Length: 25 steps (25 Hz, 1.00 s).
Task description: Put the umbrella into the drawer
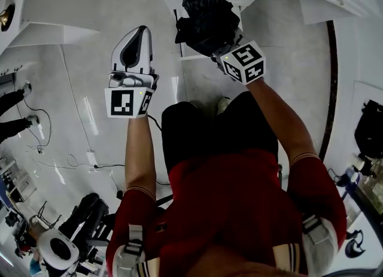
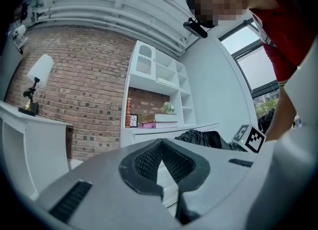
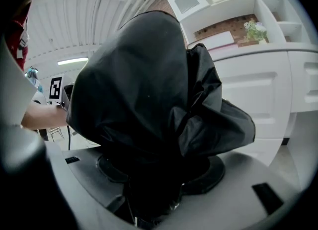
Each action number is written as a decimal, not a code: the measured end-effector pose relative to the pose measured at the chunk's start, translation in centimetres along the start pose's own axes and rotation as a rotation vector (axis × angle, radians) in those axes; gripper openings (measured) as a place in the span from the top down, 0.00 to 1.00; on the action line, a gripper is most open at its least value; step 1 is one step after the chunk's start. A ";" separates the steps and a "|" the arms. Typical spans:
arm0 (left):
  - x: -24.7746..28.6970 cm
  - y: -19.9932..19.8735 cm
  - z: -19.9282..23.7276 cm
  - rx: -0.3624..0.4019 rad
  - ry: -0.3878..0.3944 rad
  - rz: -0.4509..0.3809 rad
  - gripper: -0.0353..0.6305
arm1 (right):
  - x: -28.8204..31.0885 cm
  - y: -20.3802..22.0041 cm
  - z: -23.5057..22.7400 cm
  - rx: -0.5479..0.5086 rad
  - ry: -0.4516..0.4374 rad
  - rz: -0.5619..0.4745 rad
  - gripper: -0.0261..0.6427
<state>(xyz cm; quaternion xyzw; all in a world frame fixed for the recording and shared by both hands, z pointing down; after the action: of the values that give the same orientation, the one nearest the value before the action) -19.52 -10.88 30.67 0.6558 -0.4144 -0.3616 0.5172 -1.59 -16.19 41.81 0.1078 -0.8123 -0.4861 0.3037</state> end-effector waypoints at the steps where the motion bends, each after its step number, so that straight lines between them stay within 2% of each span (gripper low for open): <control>1: 0.1 1.0 0.1 0.000 -0.005 0.000 0.94 | 0.6 0.7 -0.5 -0.003 -0.001 0.006 0.60; 18: 2.0 15.9 -0.2 0.011 -0.050 -0.053 0.94 | 10.4 12.0 -7.3 -0.184 -0.057 0.100 0.60; 25: 1.8 21.2 -0.7 0.010 -0.064 -0.082 0.94 | 13.2 15.9 -9.8 -0.266 -0.106 0.181 0.59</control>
<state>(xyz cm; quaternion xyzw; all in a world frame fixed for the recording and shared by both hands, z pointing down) -21.79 -14.87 51.43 0.6629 -0.4054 -0.4010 0.4852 -4.30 -21.45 63.91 -0.0327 -0.7621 -0.5650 0.3145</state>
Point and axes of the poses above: the fingertips, and each gripper's own axes: x forward along the fingers, z to its left, y out of its underside, the point moved 5 cm from there along -x, backward along the fingers, and after that the axes turned 10 degrees about x, right-handed, at the moved point
